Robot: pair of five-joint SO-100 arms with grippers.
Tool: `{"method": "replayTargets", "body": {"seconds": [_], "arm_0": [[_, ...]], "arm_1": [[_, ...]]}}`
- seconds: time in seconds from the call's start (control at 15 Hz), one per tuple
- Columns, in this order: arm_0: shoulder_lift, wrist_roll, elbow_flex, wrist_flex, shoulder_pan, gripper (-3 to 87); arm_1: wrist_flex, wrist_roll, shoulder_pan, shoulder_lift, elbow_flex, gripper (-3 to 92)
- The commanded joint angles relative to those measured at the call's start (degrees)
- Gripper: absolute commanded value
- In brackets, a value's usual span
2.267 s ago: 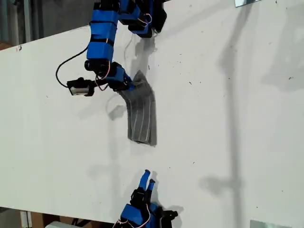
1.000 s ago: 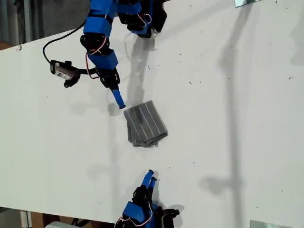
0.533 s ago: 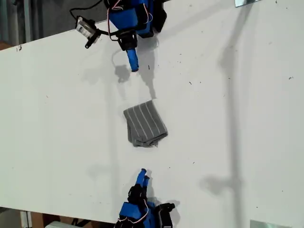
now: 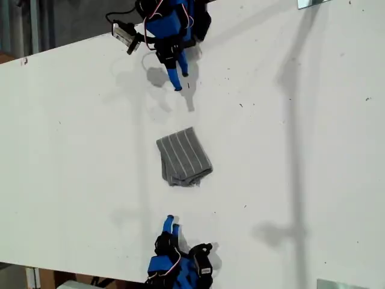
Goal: Grasp corners of a square towel and fold twice.
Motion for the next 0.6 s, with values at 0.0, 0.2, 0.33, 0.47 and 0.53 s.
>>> {"method": "replayTargets", "body": {"seconds": [0.0,0.2,0.33,0.47,0.53], "arm_0": [[0.26,6.33,0.62,-1.23,-0.53,17.1],[0.26,14.68,0.70,-1.49,0.18,17.0],[0.26,18.98,0.79,-1.67,0.26,17.0],[0.26,18.98,0.79,-1.67,0.18,17.0],[0.26,18.98,0.79,-1.67,0.18,17.0]], "arm_1": [[1.05,-1.49,-1.58,-0.18,-0.09,29.3],[1.14,-1.49,-2.11,-0.18,-0.18,29.2],[1.14,-1.49,-2.02,-0.18,-0.18,29.2],[1.14,-1.49,-2.02,-0.18,-0.18,29.2],[1.14,-1.49,-2.02,-0.18,-0.18,29.2]]}}
